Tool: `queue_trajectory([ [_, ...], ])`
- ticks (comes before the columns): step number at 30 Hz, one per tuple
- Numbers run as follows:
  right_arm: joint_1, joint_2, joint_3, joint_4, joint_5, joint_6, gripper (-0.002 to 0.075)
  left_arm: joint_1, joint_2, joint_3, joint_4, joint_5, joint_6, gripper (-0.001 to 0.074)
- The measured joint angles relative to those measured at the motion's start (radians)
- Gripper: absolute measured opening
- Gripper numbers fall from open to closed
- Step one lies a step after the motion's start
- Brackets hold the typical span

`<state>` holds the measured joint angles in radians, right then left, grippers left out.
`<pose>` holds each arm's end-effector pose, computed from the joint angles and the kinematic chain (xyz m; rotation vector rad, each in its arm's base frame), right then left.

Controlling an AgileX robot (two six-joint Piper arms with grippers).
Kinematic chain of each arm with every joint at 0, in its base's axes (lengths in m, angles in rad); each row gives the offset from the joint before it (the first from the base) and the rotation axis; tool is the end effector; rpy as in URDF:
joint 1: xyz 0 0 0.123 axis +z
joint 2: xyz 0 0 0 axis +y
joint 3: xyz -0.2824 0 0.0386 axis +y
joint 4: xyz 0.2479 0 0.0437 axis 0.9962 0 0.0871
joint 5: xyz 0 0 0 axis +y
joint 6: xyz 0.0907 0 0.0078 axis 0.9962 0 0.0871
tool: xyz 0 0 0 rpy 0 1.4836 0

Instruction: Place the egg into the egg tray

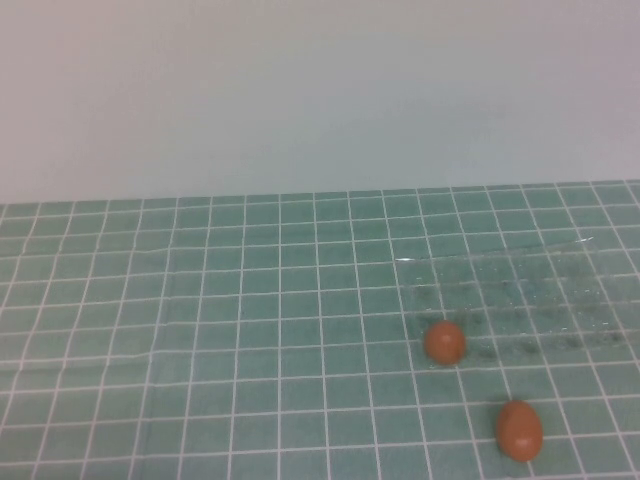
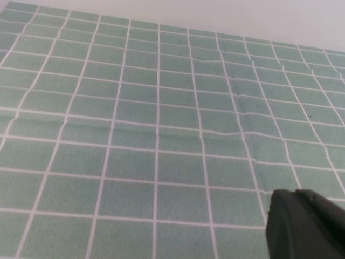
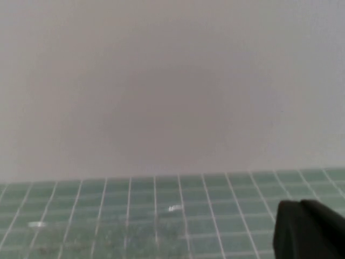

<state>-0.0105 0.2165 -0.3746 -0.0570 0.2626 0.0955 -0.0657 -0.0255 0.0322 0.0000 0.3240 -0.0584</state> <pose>0.0614 -0.0020 0.3019 0.0520 1.5869 0.0116 0.0531 -0.0035 0.1744 0.0066 1.8152 -0.0880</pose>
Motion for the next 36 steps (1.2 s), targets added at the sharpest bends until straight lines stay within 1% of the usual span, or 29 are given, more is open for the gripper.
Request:
queue_trajectory([
  [2, 0.024, 0.096, -0.054, 0.000, 0.055, -0.027, -0.0001, 0.000, 0.000, 0.000, 0.000, 0.000, 0.000, -0.0001],
  [5, 0.085, 0.181, -0.091, 0.000, 0.044, -0.052, -0.0001, 0.000, 0.000, 0.000, 0.000, 0.000, 0.000, -0.0001],
  [10, 0.162, 0.211, -0.101, 0.057, -0.009, -0.058, -0.0001, 0.000, 0.000, 0.000, 0.000, 0.000, 0.000, -0.0001],
  [15, 0.191, 0.254, -0.101, 0.106, 0.014, -0.095, -0.0001, 0.000, 0.000, 0.000, 0.000, 0.000, 0.000, -0.0001],
  [19, 0.197, 0.351, -0.151, 0.112, 0.153, -0.163, -0.0001, 0.000, 0.000, 0.000, 0.000, 0.000, 0.000, -0.0001],
  [23, 0.197, 0.513, -0.273, 0.145, 0.353, -0.229, -0.0001, 0.000, 0.000, 0.000, 0.000, 0.000, 0.000, -0.0001],
  [26, 0.197, 0.652, -0.377, 0.191, 0.514, -0.241, -0.0001, 0.000, 0.000, 0.000, 0.000, 0.000, 0.000, 0.0000],
  [28, 0.199, 0.740, -0.430, 0.234, 0.587, -0.245, -0.0001, 0.000, 0.000, 0.000, 0.000, 0.000, 0.000, -0.0001],
  [32, 0.242, 0.898, -0.453, 0.302, 0.612, -0.230, -0.0001, 0.000, 0.000, 0.000, 0.000, 0.000, 0.000, -0.0001],
  [36, 0.339, 1.005, -0.465, 0.315, 0.556, -0.156, -0.0001, 0.000, 0.000, 0.000, 0.000, 0.000, 0.000, -0.0001],
])
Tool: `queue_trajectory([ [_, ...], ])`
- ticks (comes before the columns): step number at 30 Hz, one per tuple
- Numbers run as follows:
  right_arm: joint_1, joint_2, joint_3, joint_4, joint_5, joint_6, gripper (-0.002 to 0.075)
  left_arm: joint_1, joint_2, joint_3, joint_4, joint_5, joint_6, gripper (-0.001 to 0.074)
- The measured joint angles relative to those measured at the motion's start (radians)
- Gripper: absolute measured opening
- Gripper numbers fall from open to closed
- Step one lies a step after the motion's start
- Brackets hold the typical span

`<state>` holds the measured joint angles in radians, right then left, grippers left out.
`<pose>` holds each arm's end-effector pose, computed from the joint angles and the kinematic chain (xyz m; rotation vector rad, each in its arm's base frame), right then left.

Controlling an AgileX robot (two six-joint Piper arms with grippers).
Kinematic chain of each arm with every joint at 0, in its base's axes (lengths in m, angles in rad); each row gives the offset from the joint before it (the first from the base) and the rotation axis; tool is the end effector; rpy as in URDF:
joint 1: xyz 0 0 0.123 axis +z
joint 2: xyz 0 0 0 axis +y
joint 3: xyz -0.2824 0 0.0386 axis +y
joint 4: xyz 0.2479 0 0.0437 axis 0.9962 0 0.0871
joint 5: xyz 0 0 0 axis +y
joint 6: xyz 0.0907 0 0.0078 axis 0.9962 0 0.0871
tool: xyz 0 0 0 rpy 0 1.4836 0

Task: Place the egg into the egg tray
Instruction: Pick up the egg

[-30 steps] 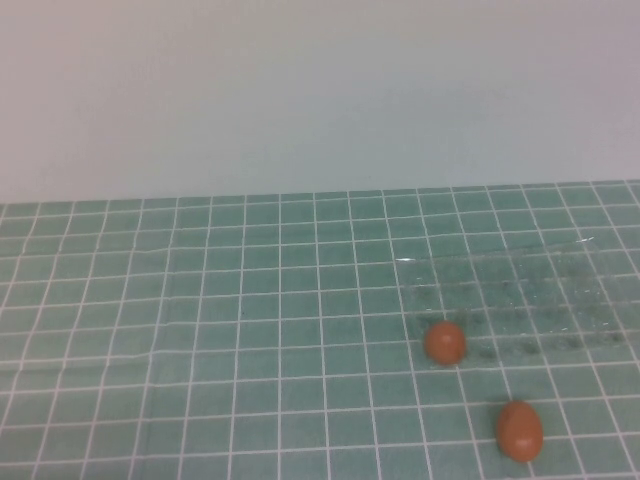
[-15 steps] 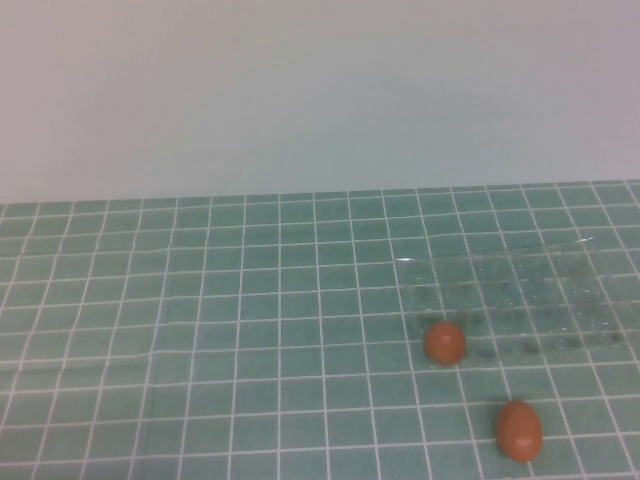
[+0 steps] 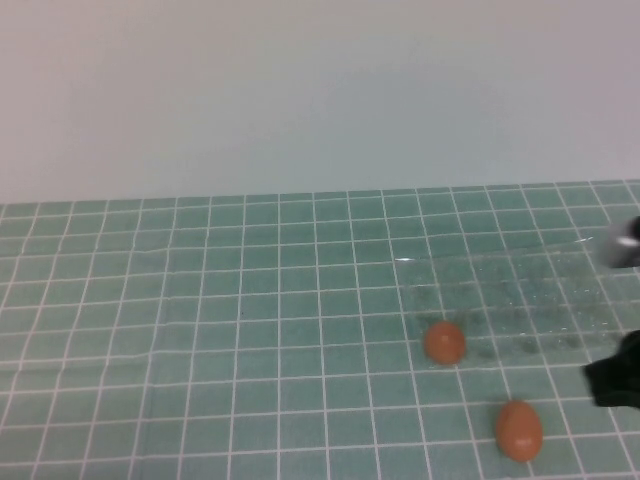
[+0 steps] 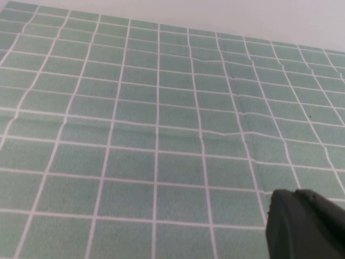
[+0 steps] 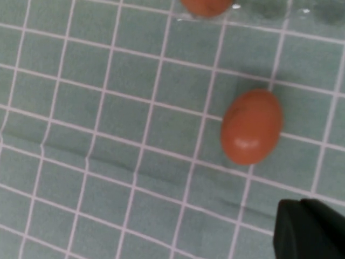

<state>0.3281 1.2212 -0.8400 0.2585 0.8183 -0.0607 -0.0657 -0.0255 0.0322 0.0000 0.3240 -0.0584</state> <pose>0.2091 0.0892 0.2703 -0.3433 2.6713 0.3915 0.0531 -0.0035 0.1744 0.0066 1.8152 -0.0880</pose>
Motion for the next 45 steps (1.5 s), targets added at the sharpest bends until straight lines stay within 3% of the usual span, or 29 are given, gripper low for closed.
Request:
queue_trajectory([
  [3, 0.088, 0.092, -0.043, -0.033, -0.012, 0.070, -0.0001, 0.000, 0.000, 0.000, 0.000, 0.000, 0.000, -0.0001],
  [8, 0.221, 0.275, -0.186, -0.268, 0.098, 0.319, -0.0001, 0.000, 0.000, 0.000, 0.000, 0.000, 0.000, -0.0001],
  [16, 0.246, 0.450, -0.305, -0.356, 0.106, 0.436, 0.0023, 0.000, 0.000, 0.000, 0.000, 0.000, 0.000, -0.0001],
  [18, 0.246, 0.477, -0.306, -0.354, 0.080, 0.442, 0.0098, 0.000, 0.000, 0.000, 0.000, 0.000, 0.000, -0.0001],
  [23, 0.247, 0.533, -0.311, -0.316, 0.063, 0.450, 0.0415, 0.000, 0.000, 0.000, 0.000, 0.000, 0.000, -0.0001],
  [26, 0.247, 0.555, -0.311, -0.312, 0.065, 0.452, 0.0503, 0.000, 0.000, 0.000, 0.000, 0.000, 0.000, -0.0001],
  [45, 0.200, 0.651, -0.311, -0.281, 0.057, 0.460, 0.0509, 0.000, 0.000, 0.000, 0.000, 0.000, 0.000, -0.0001],
])
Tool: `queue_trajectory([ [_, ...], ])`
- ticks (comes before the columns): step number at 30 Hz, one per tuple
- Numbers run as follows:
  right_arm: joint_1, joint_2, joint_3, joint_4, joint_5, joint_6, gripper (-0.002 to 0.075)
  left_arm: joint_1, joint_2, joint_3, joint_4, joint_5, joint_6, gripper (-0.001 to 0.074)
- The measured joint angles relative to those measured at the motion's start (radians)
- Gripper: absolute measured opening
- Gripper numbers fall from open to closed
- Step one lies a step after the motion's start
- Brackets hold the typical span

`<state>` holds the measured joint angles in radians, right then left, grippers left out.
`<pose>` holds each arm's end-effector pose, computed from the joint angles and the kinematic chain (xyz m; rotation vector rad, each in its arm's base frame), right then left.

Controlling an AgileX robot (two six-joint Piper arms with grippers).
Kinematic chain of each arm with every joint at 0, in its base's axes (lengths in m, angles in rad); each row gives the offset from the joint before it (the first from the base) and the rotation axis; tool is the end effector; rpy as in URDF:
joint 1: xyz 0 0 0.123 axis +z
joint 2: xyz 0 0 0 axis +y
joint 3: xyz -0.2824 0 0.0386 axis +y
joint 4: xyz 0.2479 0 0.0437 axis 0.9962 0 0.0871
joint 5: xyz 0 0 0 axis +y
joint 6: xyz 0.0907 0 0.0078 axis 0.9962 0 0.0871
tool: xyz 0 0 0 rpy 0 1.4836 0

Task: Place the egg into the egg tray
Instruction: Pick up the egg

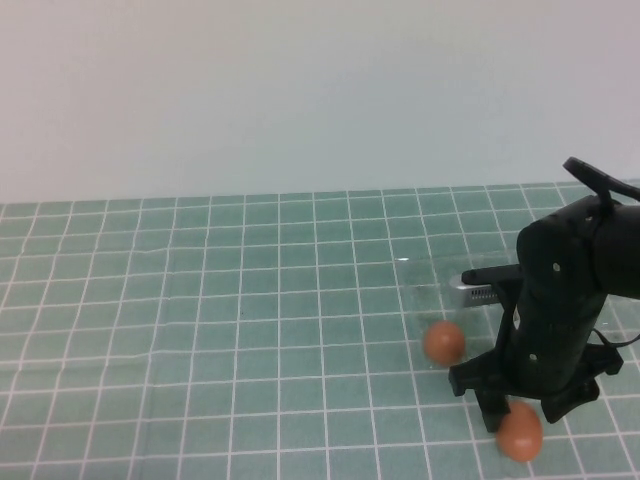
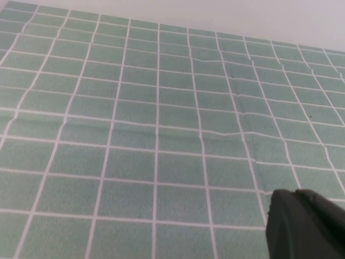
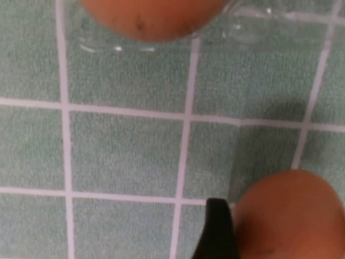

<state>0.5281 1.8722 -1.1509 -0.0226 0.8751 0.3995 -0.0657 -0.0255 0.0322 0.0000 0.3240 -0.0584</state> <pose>0.2955 0.1706 0.1595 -0.2192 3.0707 0.0179 0.0531 -0.0035 0.1744 0.0066 1.8152 -0.0880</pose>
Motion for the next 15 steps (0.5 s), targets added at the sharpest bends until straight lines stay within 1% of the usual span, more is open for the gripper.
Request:
queue_trajectory([
  [4, -0.001, 0.021, 0.000, 0.013, -0.011, -0.011, 0.0503, 0.000, 0.000, 0.000, 0.000, 0.000, 0.000, -0.0004],
  [5, -0.001, 0.024, 0.000, 0.023, -0.016, -0.014, 0.0493, 0.000, 0.000, 0.000, 0.000, 0.000, 0.000, -0.0001],
  [9, -0.001, 0.033, 0.000, 0.023, -0.030, -0.017, 0.0398, 0.000, 0.000, 0.000, 0.000, 0.000, 0.000, -0.0001],
  [12, -0.001, 0.033, -0.001, 0.023, -0.036, -0.024, 0.0372, 0.000, 0.000, 0.000, 0.000, 0.000, 0.000, -0.0001],
  [15, -0.001, 0.033, -0.001, 0.012, -0.037, -0.033, 0.0369, 0.000, 0.000, 0.000, 0.000, 0.000, 0.000, -0.0001],
])
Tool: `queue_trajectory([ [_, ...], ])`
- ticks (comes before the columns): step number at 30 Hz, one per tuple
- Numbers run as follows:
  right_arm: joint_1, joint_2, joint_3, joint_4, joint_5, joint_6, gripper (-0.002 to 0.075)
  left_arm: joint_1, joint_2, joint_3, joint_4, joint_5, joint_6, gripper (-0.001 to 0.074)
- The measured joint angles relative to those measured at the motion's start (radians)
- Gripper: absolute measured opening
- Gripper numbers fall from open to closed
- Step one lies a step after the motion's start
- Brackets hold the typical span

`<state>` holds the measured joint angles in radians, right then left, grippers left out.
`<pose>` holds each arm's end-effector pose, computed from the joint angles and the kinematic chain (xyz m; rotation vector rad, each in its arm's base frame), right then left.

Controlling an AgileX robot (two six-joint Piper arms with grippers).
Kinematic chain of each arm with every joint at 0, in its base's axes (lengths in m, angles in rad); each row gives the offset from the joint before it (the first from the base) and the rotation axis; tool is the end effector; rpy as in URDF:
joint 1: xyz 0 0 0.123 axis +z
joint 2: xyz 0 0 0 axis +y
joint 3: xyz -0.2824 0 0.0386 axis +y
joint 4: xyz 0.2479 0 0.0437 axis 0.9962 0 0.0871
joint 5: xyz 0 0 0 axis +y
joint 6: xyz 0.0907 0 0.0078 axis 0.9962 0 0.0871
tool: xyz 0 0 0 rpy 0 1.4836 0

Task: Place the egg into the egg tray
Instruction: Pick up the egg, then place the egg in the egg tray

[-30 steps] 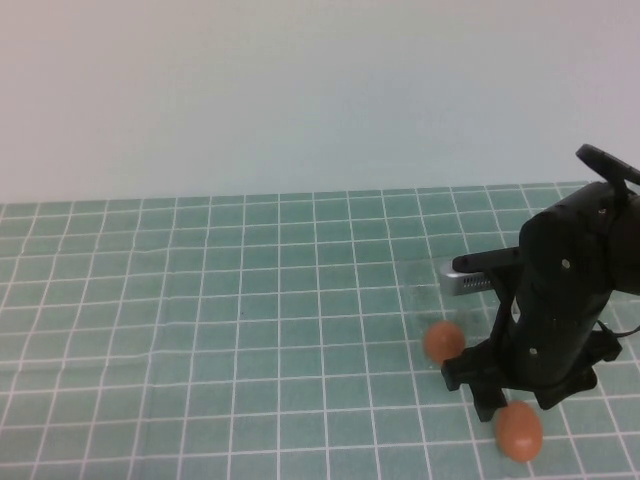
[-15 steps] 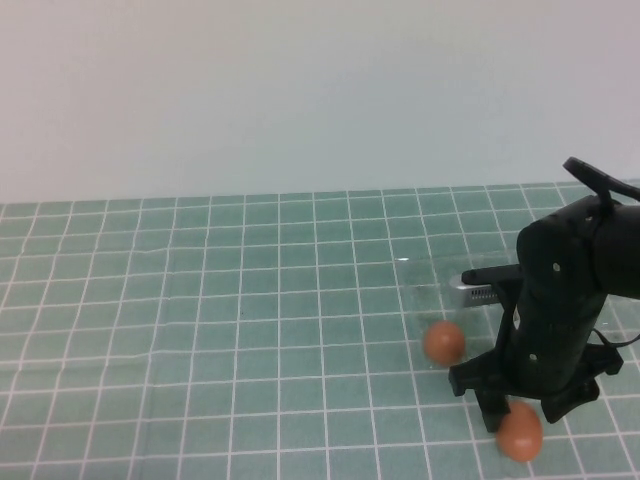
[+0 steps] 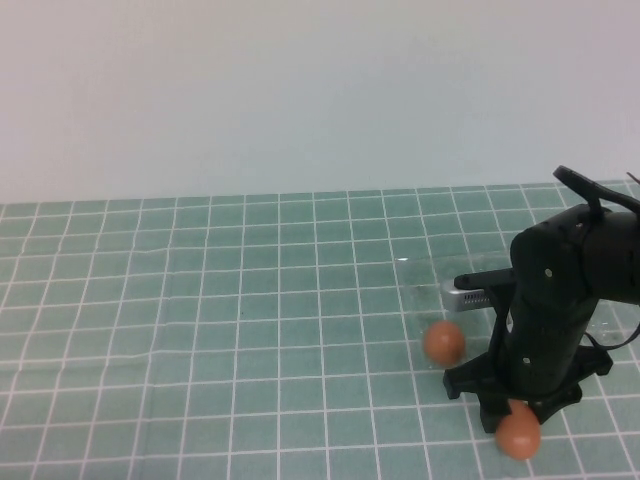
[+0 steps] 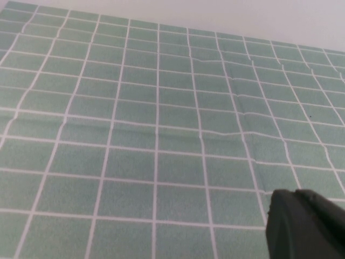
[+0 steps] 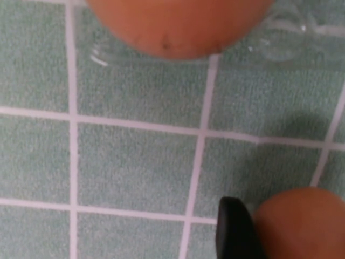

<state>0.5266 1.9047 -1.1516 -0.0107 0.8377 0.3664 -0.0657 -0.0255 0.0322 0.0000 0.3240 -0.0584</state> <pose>0.2993 0.1731 0.1487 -0.2568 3.0665 0.0333 0.0531 -0.0035 0.1744 0.0066 1.8152 -0.0880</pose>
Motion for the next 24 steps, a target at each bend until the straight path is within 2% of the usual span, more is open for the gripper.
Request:
queue_trajectory([
  [6, 0.000, -0.022, 0.000, -0.033, -0.071, -0.015, 0.0368, 0.000, 0.000, 0.000, 0.000, 0.000, 0.000, -0.0001],
  [14, 0.000, -0.170, 0.029, -0.108, -0.376, 0.005, 0.0368, 0.000, 0.000, 0.000, 0.000, 0.000, 0.000, -0.0001],
  [17, -0.007, -0.228, 0.081, -0.240, -0.469, 0.130, 0.0368, 0.000, 0.000, 0.000, 0.000, 0.000, 0.000, -0.0001],
  [24, -0.039, -0.328, 0.256, -0.814, -0.691, 0.536, 0.0368, 0.000, 0.000, 0.000, 0.000, 0.000, 0.000, -0.0001],
])
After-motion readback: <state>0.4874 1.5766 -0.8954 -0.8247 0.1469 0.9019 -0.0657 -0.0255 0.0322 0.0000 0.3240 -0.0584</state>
